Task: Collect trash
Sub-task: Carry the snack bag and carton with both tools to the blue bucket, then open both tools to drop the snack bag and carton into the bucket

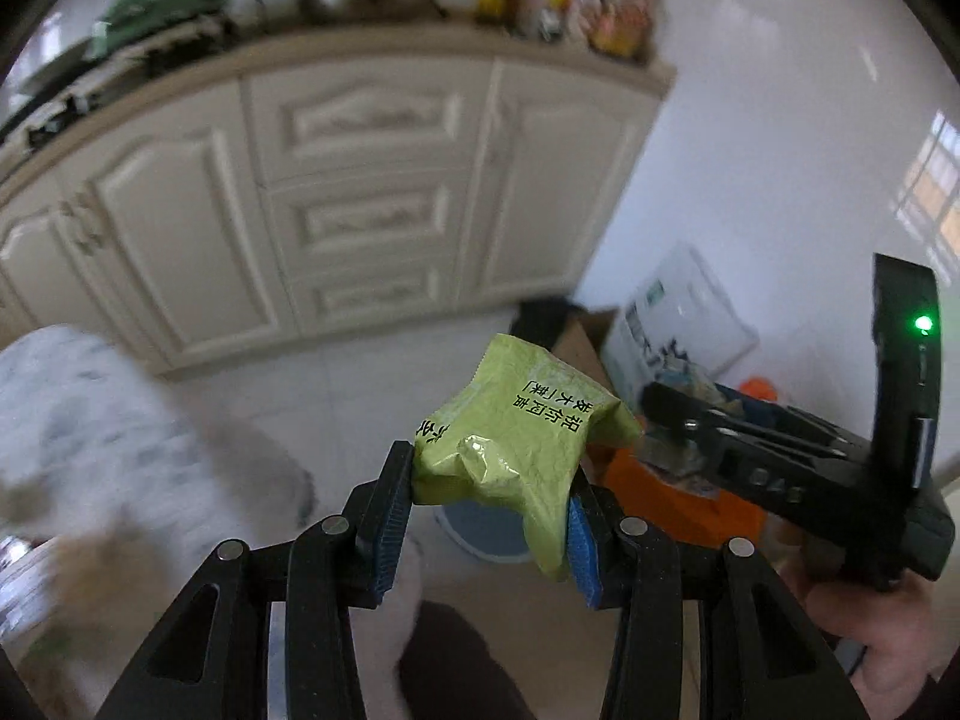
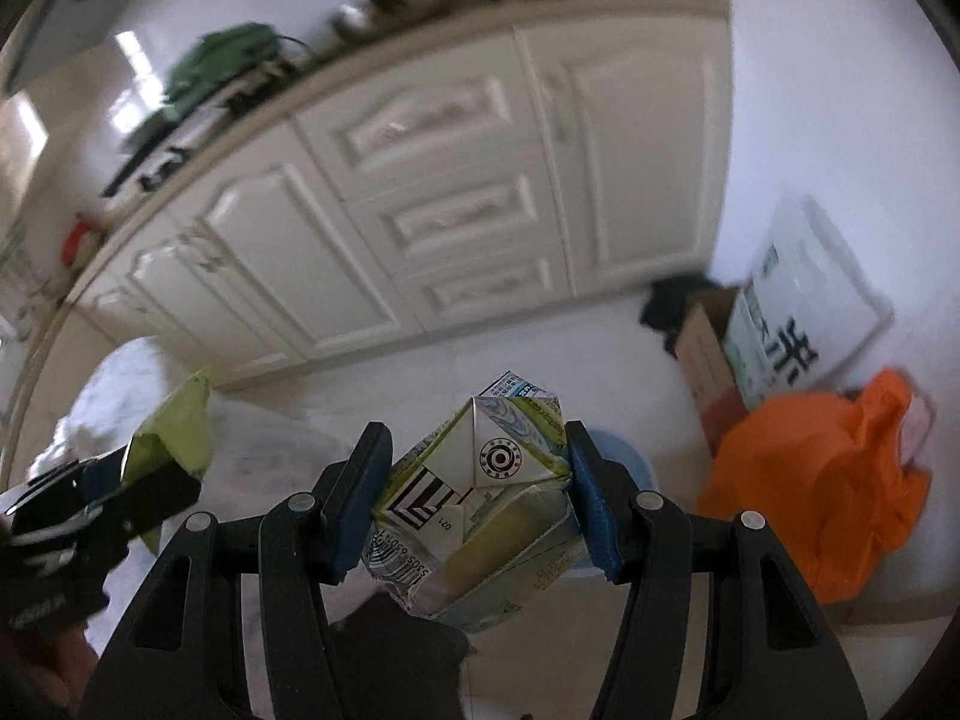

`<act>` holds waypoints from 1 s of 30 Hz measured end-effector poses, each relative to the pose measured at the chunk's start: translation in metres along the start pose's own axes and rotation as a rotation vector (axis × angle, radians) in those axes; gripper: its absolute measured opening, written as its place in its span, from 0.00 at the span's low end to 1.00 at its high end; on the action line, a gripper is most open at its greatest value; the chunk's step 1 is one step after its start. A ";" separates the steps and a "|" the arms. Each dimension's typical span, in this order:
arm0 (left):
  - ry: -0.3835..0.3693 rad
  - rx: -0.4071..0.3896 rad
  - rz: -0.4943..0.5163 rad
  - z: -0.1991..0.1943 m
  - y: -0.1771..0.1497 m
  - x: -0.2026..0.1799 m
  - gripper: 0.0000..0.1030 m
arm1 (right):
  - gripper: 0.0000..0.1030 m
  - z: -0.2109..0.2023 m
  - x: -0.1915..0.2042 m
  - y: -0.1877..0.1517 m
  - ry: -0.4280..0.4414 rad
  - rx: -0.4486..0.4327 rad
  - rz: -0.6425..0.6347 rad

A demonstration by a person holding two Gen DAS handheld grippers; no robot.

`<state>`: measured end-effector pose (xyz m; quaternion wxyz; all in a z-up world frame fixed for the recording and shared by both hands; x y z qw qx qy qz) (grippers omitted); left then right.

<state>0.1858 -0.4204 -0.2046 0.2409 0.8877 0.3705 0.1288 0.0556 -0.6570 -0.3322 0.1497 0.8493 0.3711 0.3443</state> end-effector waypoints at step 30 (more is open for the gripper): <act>0.129 0.065 0.082 0.059 0.047 -0.072 0.97 | 1.00 -0.005 -0.070 -0.024 -0.015 -0.065 0.268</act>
Point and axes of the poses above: each gripper's, at about its wrist camera, not at the fingertips, and z roughly the way its jaws point, x to its left, y to its top, the point moved 1 cm from there along z, roughly the way its jaws point, and after that the axes turned 14 degrees about y, right-handed, at the moved point
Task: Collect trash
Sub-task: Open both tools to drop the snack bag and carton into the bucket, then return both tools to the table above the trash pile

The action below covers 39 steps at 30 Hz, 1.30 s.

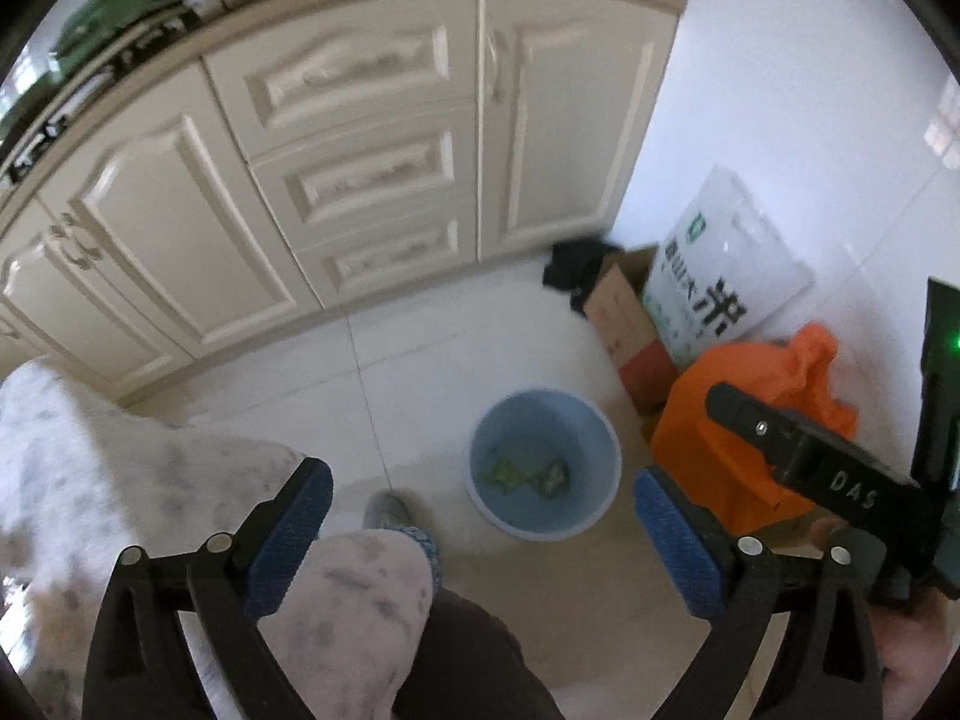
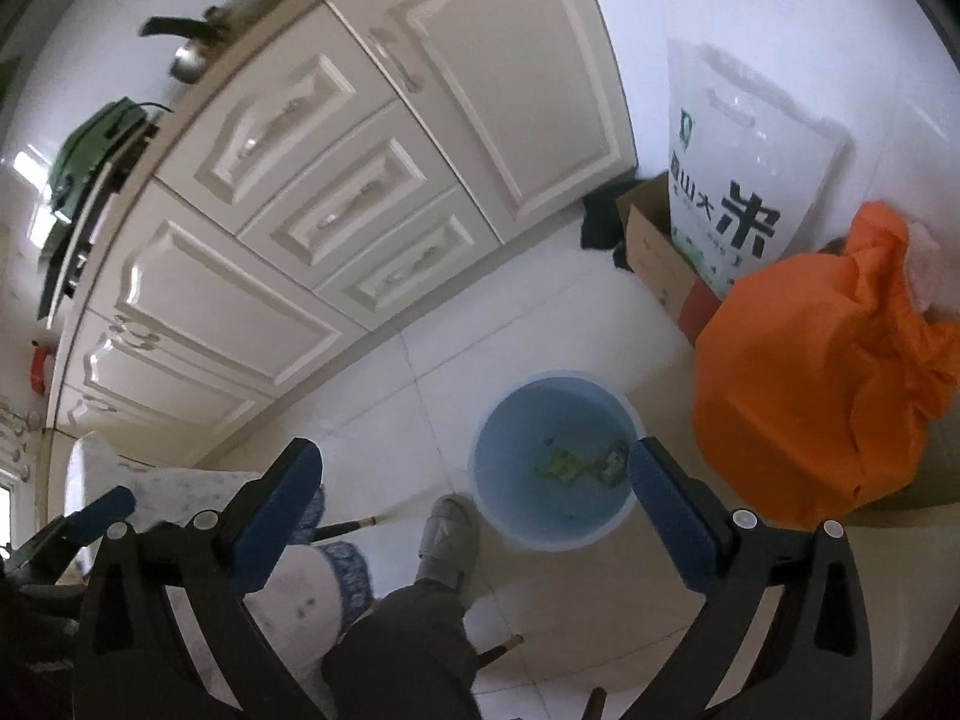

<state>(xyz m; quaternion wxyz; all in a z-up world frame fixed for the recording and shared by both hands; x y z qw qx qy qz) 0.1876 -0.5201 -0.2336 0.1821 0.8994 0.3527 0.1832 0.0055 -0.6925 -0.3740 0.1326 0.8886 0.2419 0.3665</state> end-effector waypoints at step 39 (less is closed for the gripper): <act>0.392 -0.471 -0.652 -0.352 -0.344 0.249 0.99 | 1.00 -0.097 0.394 -0.160 0.297 -0.095 -0.727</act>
Point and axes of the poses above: each gripper's, at about its wrist camera, not at the fingertips, and z roughly the way its jaws point, x to its left, y to its top, the point moved 1 cm from there along z, roughly the way its jaws point, and after that the axes turned 14 degrees about y, right-handed, at the moved point
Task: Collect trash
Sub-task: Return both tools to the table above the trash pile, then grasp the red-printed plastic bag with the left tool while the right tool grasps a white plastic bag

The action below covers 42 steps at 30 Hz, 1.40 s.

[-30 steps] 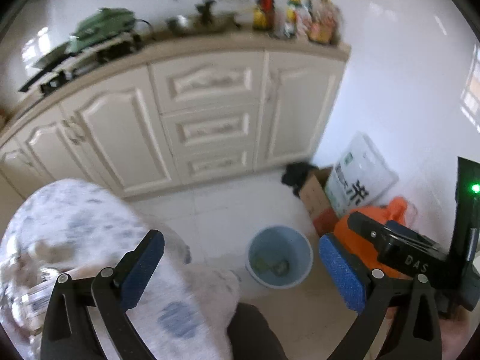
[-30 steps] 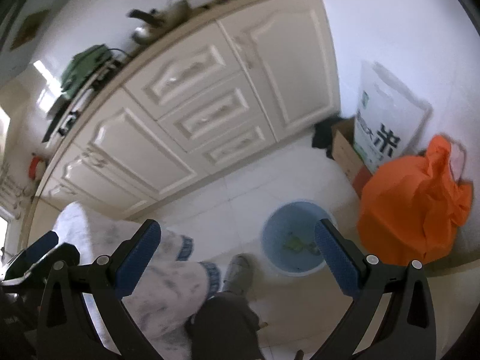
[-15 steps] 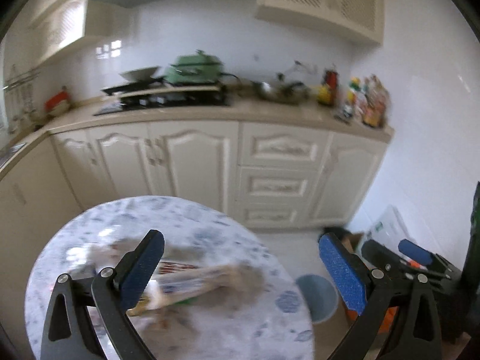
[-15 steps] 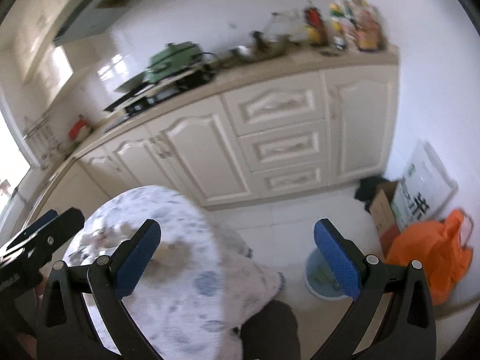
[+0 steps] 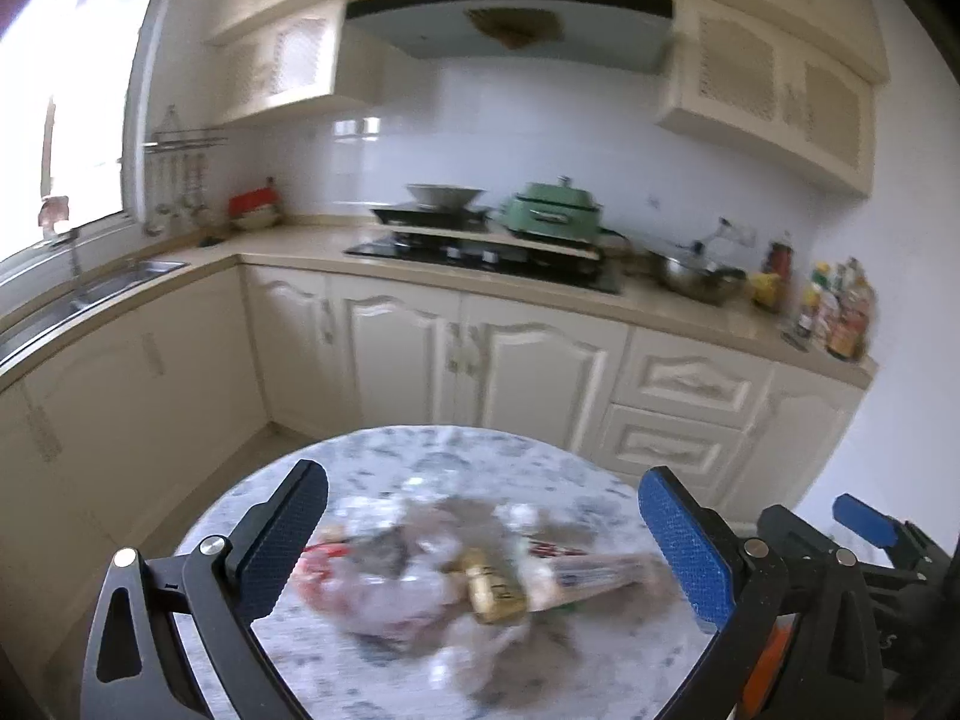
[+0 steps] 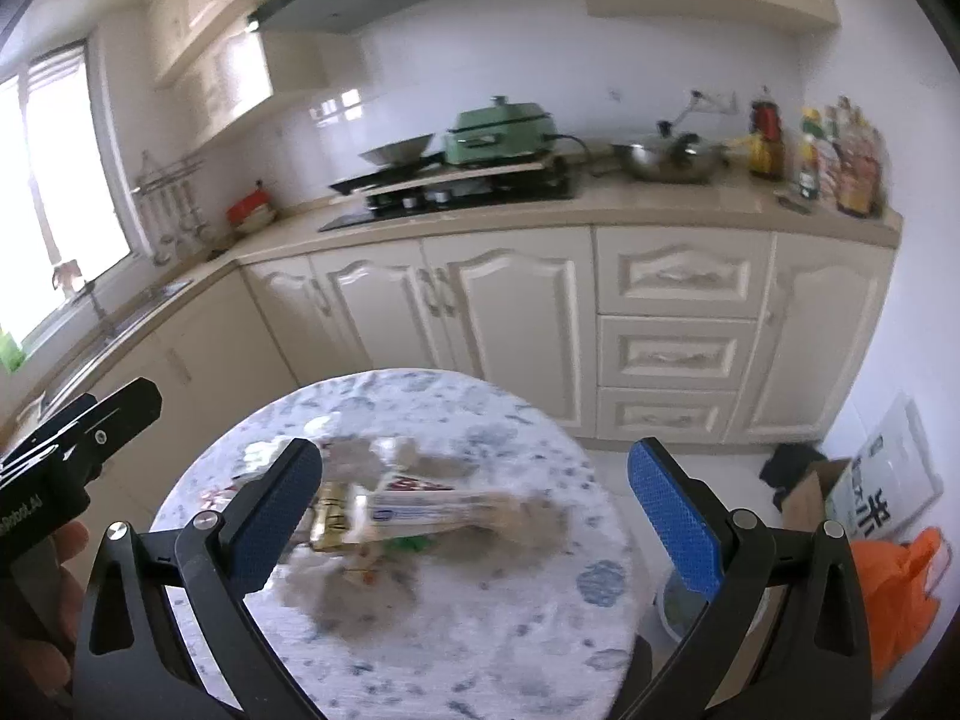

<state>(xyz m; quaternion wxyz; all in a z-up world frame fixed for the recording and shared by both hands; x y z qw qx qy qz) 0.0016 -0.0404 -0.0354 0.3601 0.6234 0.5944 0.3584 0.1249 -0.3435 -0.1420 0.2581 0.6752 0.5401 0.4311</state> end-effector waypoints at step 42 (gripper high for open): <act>0.191 0.333 -0.058 0.121 -0.045 0.052 0.99 | 0.45 0.187 0.056 -0.126 0.284 0.474 0.128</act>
Point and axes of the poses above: each gripper's, at about its wrist camera, not at the fingertips, and z roughly the way its jaws point, x to its left, y to its top, the point moved 1 cm from there along z, roughly the way its jaws point, and after that the axes turned 14 degrees about y, right-handed, at the moved point
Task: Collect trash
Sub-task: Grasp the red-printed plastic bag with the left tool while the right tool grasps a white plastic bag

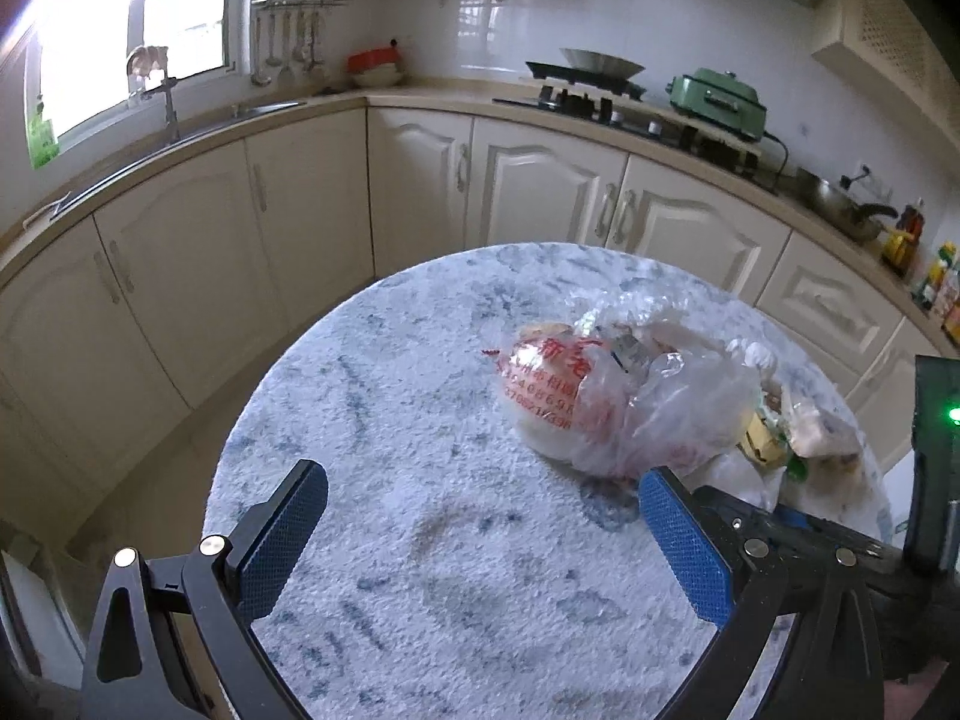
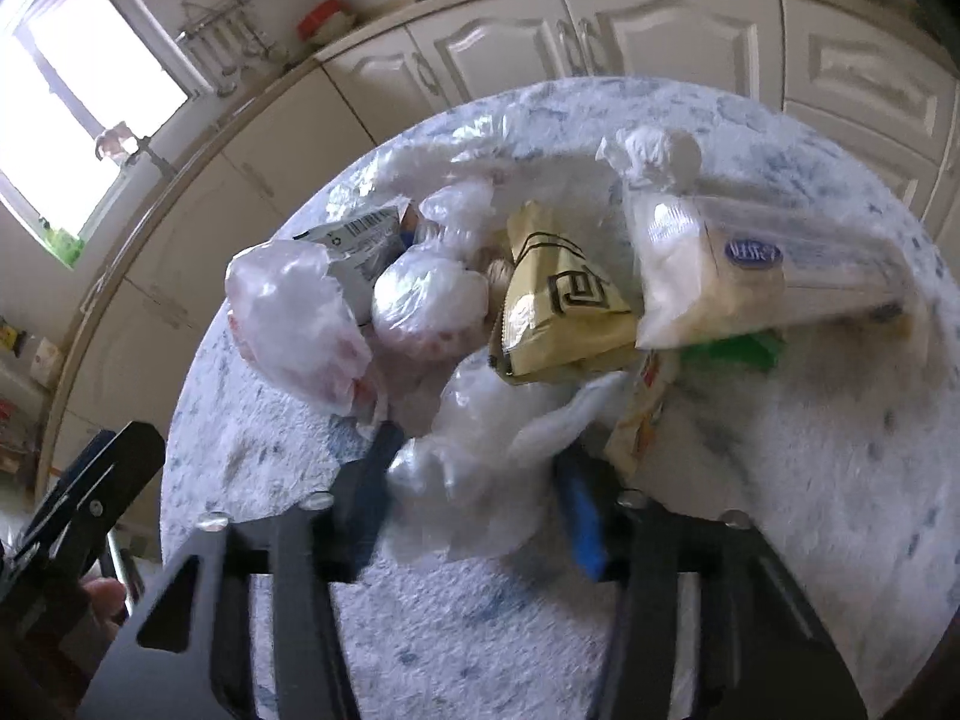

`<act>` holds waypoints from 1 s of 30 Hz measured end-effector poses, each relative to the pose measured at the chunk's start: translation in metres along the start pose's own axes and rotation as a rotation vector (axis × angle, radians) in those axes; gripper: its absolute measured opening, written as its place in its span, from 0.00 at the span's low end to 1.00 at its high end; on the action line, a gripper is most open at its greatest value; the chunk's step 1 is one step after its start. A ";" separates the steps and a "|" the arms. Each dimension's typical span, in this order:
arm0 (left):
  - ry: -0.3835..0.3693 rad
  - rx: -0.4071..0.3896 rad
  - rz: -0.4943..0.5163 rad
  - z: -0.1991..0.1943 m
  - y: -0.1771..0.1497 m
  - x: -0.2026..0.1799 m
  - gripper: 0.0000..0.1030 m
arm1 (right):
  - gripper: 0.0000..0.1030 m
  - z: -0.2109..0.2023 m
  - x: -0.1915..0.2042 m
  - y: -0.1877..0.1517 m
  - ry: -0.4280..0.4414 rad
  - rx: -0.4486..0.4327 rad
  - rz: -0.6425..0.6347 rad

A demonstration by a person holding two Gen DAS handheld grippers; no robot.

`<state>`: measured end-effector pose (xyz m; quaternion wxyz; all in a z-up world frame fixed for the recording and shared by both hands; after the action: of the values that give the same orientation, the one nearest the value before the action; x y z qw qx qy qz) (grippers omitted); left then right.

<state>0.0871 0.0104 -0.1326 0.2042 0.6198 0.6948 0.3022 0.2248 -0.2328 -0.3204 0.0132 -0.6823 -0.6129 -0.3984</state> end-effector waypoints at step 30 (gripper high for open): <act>-0.146 0.073 -0.046 0.108 0.030 -0.023 0.52 | 0.40 -0.036 -0.010 -0.011 0.030 0.023 -0.082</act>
<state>0.1840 0.0076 -0.1938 0.2385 0.6309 0.7028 0.2262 0.1972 -0.2570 -0.3062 0.0138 -0.6505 -0.6444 -0.4017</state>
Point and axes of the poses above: each gripper's, at about its wrist camera, not at the fingertips, and z roughly the way its jaws point, x to its left, y to its top, the point moved 1 cm from there along z, roughly the way its jaws point, and after that the axes turned 14 degrees about y, right-handed, at the moved point
